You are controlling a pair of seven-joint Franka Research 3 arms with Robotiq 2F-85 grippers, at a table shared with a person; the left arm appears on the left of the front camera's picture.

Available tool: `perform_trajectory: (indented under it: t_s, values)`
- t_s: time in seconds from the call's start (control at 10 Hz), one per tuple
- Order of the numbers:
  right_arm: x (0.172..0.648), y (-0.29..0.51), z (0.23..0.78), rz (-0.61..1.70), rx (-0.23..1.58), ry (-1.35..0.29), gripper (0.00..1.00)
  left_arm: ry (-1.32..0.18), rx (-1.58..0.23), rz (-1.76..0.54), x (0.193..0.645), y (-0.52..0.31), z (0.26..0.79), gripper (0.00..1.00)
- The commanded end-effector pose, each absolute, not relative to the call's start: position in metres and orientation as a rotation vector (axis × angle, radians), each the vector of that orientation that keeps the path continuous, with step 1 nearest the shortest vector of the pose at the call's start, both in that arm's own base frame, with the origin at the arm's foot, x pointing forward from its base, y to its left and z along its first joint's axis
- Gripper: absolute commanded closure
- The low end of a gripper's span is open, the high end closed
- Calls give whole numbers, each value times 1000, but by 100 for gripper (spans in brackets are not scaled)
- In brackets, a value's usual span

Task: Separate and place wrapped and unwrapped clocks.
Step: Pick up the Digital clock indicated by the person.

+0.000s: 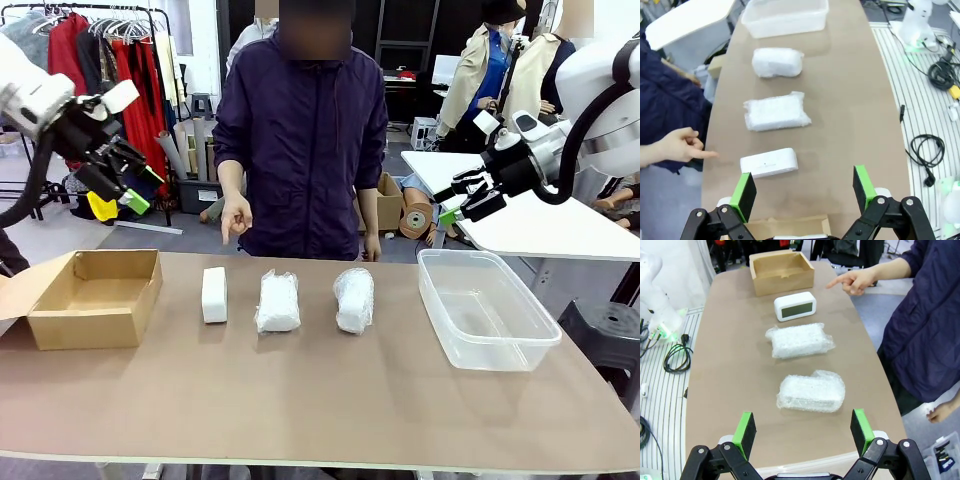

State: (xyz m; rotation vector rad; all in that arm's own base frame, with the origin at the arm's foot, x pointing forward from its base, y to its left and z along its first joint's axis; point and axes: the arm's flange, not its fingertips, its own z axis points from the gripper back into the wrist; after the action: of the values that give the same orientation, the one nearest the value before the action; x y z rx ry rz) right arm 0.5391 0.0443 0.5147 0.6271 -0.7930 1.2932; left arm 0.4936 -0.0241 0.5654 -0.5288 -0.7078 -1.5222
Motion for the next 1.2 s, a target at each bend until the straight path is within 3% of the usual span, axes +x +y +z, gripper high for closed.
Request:
perform_trajectory:
  t_s: [0.0,0.4,0.6,0.8,1.1]
  values:
    - [539,44,515,1294,626,-794,0,-738,-544,-1583,512,-14,564,0]
    - [539,44,515,1294,626,-794,0,-793,-548,-1565,532,-10,552,0]
    - [546,55,512,1301,685,-785,0,-743,-534,-1560,521,-7,552,0]
    - [560,109,546,1225,659,-743,0,-743,-534,-1560,521,-7,552,0]
    - [566,196,614,1092,582,-548,0,-743,-534,-1560,521,-7,552,0]
